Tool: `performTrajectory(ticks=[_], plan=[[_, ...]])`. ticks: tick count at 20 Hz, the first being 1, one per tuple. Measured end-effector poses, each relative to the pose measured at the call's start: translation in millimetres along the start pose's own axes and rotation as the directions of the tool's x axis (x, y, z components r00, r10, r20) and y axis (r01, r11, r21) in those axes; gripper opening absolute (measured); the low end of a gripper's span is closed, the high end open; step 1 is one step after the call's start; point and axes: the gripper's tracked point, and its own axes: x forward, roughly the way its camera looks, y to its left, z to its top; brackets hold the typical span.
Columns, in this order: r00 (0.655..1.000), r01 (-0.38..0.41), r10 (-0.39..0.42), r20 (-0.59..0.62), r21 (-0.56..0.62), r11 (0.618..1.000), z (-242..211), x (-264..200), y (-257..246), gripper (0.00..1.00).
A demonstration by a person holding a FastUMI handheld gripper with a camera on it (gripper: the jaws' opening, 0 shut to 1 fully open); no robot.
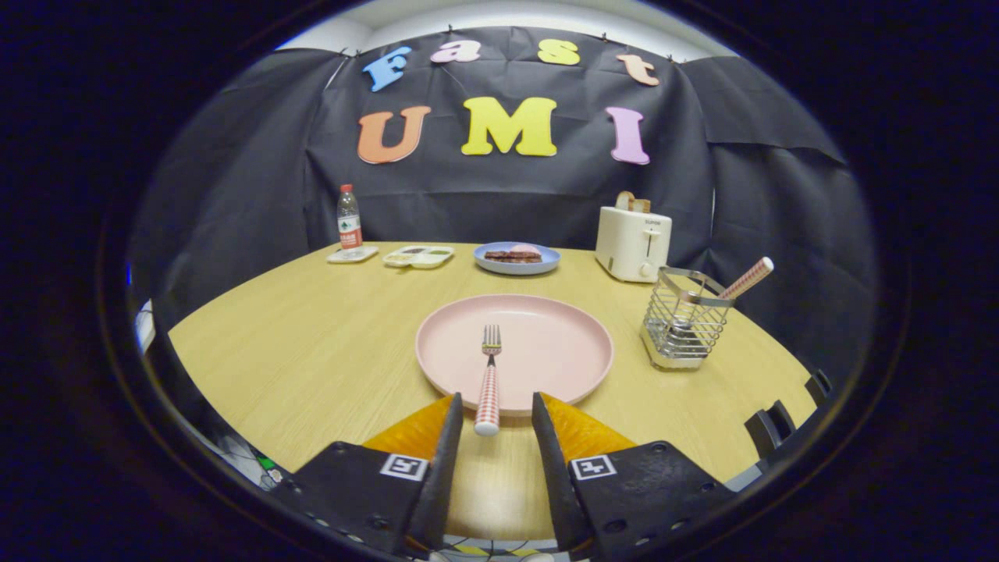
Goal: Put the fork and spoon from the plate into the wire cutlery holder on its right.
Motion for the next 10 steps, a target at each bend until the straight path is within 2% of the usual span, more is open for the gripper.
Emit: performTrajectory(ticks=[3, 4, 6, 8, 9, 10], plan=[[1.0, -0.028, 0.028, -0.006, 0.001, 1.0, -1.6, 2.4, 7.6, 0.44], [1.0, 0.003, -0.003, -0.007, 0.0, 1.0, -5.8, 8.4, -2.1, 0.44], [1.0, 0.013, -0.012, -0.018, 0.017, 1.0, -6.6, 5.6, -4.3, 0.18], [1.0, 0.023, -0.023, -0.009, 0.015, 1.0, -5.4, 20.4, -9.1, 0.16], [0.999, 0.023, -0.023, -0.022, 0.006, 1.0, 0.6, -2.3, -7.1, 0.09], [0.999, 0.007, -0.006, -0.032, 0.011, 1.0, -3.8, 7.1, -7.7, 0.09]])
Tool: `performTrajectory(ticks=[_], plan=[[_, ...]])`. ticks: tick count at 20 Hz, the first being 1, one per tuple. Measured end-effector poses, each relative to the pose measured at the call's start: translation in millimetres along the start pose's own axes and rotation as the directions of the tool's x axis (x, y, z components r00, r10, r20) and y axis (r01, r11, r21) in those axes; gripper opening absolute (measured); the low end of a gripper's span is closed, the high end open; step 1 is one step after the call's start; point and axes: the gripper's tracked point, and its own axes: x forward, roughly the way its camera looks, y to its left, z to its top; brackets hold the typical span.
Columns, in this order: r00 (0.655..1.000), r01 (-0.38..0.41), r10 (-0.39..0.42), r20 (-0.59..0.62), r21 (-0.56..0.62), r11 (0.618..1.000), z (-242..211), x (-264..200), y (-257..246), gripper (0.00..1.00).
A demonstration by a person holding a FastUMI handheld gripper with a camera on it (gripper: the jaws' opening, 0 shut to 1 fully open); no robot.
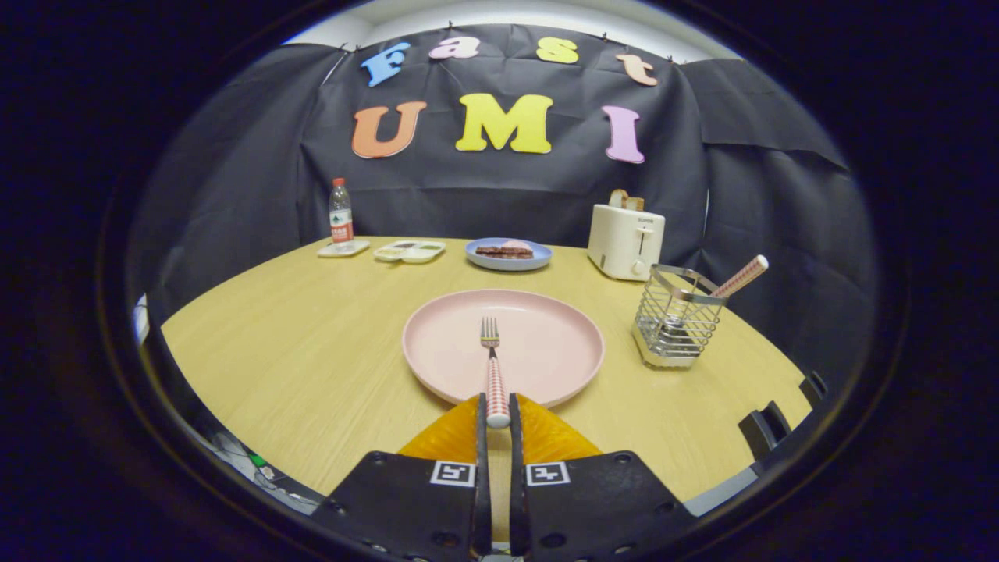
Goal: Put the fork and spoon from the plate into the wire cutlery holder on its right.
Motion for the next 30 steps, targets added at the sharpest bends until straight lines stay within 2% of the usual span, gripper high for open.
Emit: performTrajectory(ticks=[1, 3, 9, 12, 21, 25, 30], plan=[[1.0, -0.005, 0.005, -0.009, 0.008, 1.0, 4.0, -7.2, -0.8, 0.09], [0.999, -0.022, 0.023, -0.031, 0.018, 1.0, 5.8, -2.5, 1.5, 0.01], [0.994, -0.059, 0.066, -0.084, 0.079, 0.995, 44.8, -20.8, -8.9, 0.01], [0.992, -0.061, 0.071, -0.1, 0.105, 0.993, 80.4, -37.2, -24.2, 0.01], [0.981, 0.017, -0.001, -0.192, 0.082, 0.996, 204.5, -93.5, -133.3, 0.01], [0.951, 0.074, -0.042, -0.305, 0.093, 0.993, 216.5, -98.2, -182.5, 0.01], [0.867, 0.086, -0.024, -0.498, 0.104, 0.991, 195.2, -88.4, -205.3, 0.01]])
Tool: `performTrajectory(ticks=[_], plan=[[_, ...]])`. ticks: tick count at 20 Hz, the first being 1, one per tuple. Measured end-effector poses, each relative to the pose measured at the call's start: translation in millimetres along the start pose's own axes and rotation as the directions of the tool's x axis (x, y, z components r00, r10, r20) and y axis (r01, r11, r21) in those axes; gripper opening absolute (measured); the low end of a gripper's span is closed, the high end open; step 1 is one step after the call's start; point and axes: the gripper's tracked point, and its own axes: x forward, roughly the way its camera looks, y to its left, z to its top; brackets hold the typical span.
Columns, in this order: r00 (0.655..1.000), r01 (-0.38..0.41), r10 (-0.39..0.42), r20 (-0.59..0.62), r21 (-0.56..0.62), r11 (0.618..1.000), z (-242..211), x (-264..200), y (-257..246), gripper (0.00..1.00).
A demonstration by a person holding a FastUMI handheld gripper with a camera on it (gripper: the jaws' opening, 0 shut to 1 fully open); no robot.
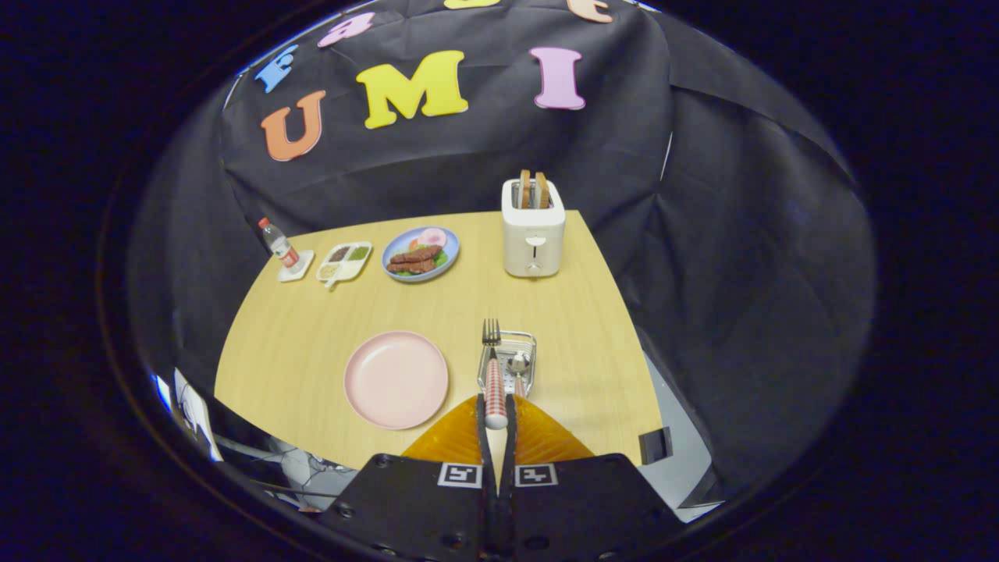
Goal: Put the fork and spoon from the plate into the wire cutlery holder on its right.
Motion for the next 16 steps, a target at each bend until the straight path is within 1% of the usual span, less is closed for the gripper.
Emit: performTrajectory(ticks=[3, 4, 7, 9, 12, 16], plan=[[0.996, 0.024, -0.026, -0.082, -0.021, 0.999, -1.4, 16.0, -10.3, 0.01], [0.994, 0.021, -0.024, -0.111, -0.022, 1.0, -1.8, 22.0, -10.5, 0.01], [0.981, 0.017, -0.026, -0.194, -0.047, 0.999, -4.7, 41.8, -11.6, 0.01], [0.97, 0.026, -0.036, -0.24, -0.044, 0.999, -4.6, 56.2, -13.9, 0.01], [0.959, 0.036, -0.044, -0.278, -0.034, 0.999, -3.6, 76.7, -15.2, 0.01], [0.956, 0.051, -0.061, -0.285, -0.044, 0.998, 0.3, 96.0, -14.8, 0.01]])
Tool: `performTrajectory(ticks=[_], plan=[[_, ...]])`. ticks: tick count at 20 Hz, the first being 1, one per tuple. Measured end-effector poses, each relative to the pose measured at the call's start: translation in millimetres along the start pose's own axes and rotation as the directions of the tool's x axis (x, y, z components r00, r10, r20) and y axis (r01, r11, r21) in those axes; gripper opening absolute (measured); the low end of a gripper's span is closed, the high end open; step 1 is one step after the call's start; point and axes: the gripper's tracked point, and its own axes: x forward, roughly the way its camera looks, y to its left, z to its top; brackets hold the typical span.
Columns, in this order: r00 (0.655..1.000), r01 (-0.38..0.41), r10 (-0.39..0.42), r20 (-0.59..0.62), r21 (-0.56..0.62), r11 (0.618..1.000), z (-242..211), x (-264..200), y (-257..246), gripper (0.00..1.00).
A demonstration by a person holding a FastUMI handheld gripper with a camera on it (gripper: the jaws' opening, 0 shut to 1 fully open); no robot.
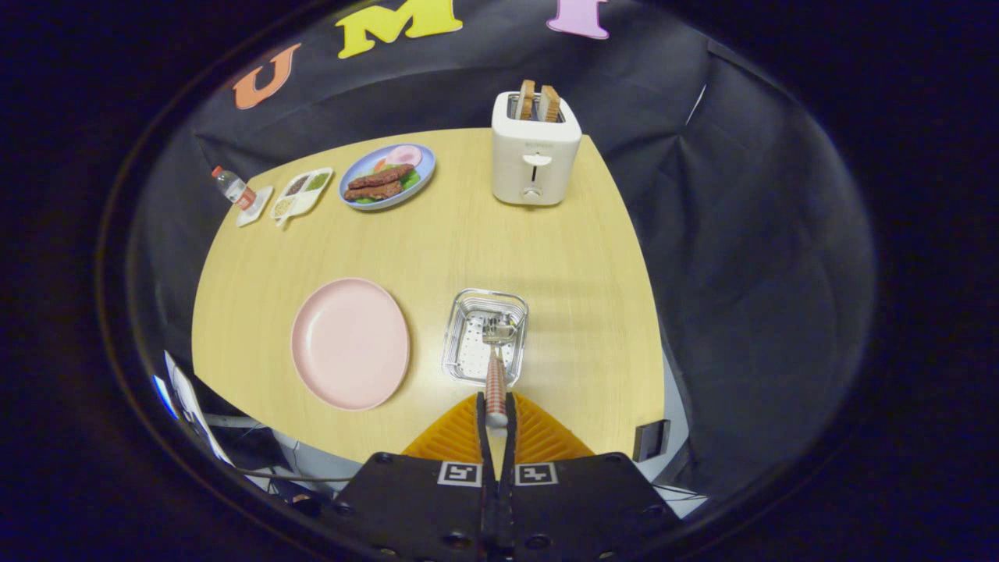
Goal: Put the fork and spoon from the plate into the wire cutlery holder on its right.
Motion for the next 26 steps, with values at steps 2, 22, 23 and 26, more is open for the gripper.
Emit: performTrajectory(ticks=[2, 22, 23, 26], plan=[[1.0, 0.003, -0.002, -0.014, 0.025, 1.0, 0.3, 9.0, 0.6, 0.01], [0.991, -0.028, 0.014, 0.131, 0.1, 0.995, 7.9, -20.6, 7.5, 0.74], [0.984, -0.02, 0.003, 0.18, 0.092, 0.996, 16.5, -30.2, 6.3, 0.83], [0.939, -0.017, -0.011, 0.345, 0.08, 0.997, 44.5, -69.0, 12.2, 0.93]])
